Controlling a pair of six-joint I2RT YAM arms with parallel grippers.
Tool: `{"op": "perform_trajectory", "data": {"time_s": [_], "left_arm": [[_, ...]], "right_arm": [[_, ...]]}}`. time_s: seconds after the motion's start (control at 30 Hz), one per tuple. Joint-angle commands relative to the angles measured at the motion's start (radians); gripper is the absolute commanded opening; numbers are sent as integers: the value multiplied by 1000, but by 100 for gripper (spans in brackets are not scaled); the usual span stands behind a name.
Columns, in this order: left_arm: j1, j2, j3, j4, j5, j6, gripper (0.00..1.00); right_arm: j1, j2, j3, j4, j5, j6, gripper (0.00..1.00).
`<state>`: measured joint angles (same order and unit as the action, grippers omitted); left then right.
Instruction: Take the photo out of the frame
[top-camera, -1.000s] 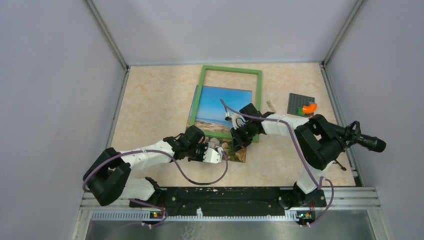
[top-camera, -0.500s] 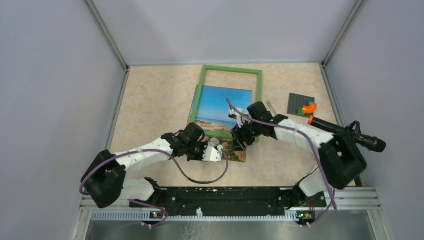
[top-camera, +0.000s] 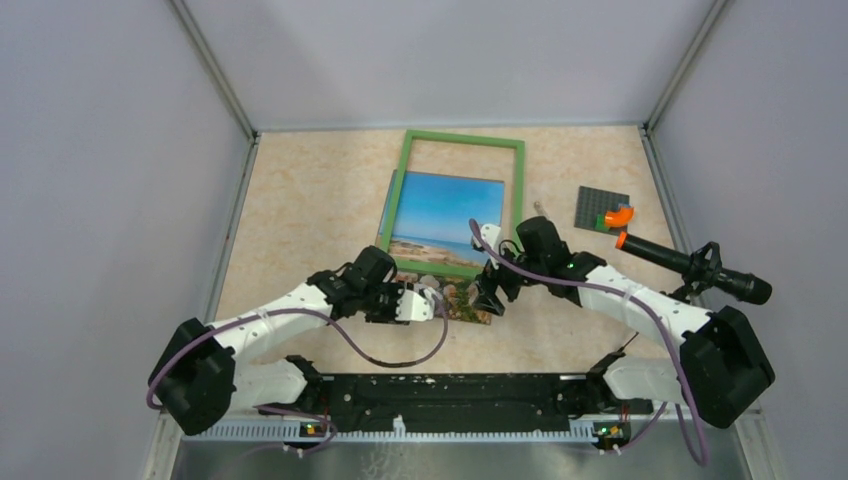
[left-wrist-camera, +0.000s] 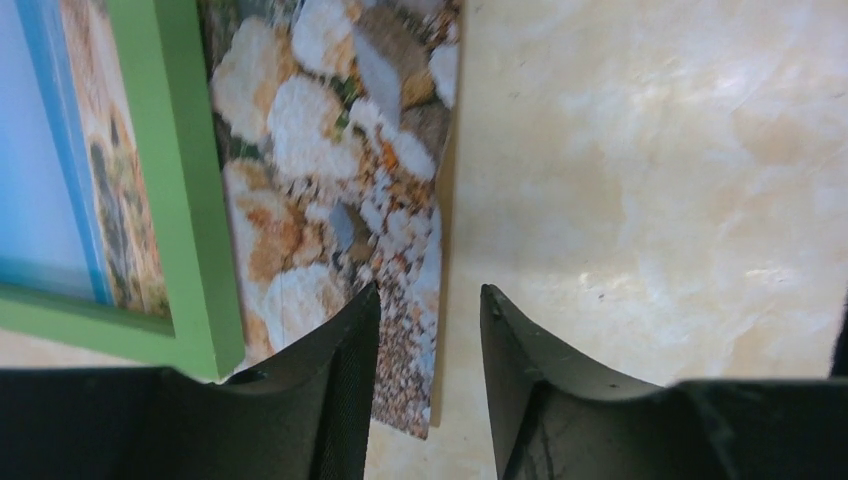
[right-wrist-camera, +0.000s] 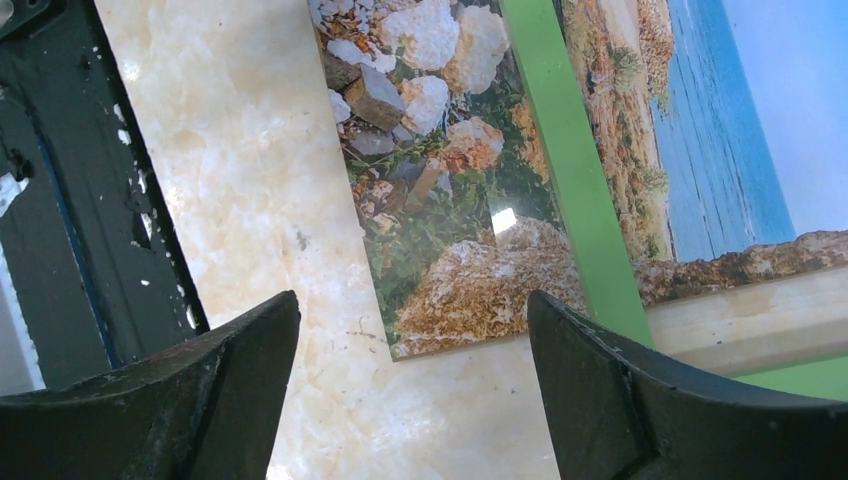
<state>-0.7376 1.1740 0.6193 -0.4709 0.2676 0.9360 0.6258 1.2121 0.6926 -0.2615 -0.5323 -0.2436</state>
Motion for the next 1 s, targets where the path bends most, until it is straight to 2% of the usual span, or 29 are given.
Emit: {"op": "perform_trajectory", "data": {"time_s": [0.0,0.13,0.37,0.67,0.97], "left_arm": [[96,-24,-16,0,-4,106,51],[175,-52,-38,-25,12,225,66],[187,-66,-127,66,-55,314,76],[196,36,-78,119,-78,253,75],[206,58,16,9,14,273,63]], "right_arm": [[7,25,29,26,5,-14,82],[7,80,60,14,-4,13,81],[8,131,102,-8,-7,1,80],[8,139,108,-16,-17,1,78],[8,132,102,-20,-25,-3,76]]}}
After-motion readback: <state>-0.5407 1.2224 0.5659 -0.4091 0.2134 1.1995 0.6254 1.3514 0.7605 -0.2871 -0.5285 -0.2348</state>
